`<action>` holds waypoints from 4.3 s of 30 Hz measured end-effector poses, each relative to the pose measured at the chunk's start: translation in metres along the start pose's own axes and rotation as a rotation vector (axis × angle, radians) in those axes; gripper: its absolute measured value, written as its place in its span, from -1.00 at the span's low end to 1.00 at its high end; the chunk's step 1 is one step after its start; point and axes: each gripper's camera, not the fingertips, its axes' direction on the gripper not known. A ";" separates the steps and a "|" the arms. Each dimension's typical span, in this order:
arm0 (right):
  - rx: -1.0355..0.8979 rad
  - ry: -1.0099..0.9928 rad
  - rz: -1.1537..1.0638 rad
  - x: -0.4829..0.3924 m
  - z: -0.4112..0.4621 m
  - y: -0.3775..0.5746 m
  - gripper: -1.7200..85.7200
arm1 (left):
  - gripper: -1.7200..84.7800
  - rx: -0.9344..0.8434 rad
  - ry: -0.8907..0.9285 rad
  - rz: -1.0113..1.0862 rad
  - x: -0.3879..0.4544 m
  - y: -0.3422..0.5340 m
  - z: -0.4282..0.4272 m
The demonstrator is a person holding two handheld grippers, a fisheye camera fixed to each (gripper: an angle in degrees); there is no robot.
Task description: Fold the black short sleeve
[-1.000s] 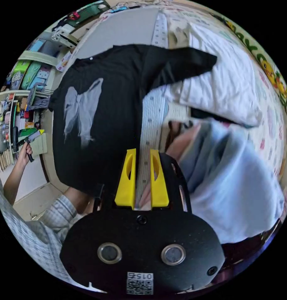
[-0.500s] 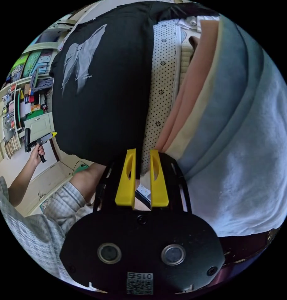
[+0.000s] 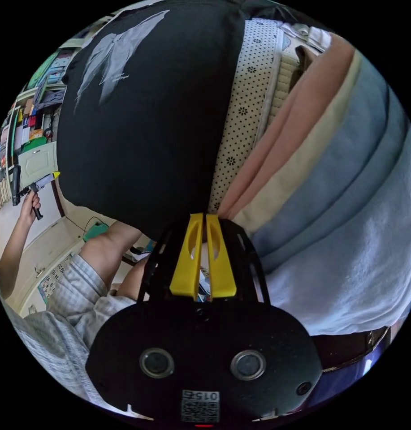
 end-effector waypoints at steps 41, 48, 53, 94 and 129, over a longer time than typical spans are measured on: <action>-0.001 0.000 0.310 -0.042 0.042 0.118 -0.98 | -0.97 -0.279 0.002 0.076 0.048 -0.011 -0.015; 0.289 0.045 0.115 -0.030 -0.050 0.163 -0.92 | -0.94 -0.125 -0.083 0.060 0.097 -0.024 -0.110; 0.691 0.077 0.118 -0.014 -0.103 0.128 -0.78 | -0.82 0.132 -0.036 0.237 0.230 -0.109 -0.154; 0.949 0.044 -0.133 0.054 0.038 0.024 -0.96 | -0.96 0.300 0.173 0.752 0.641 -0.305 -0.190; 0.509 -0.123 -0.061 0.079 0.102 -0.161 -0.87 | -0.96 0.206 0.172 0.533 0.539 -0.390 -0.134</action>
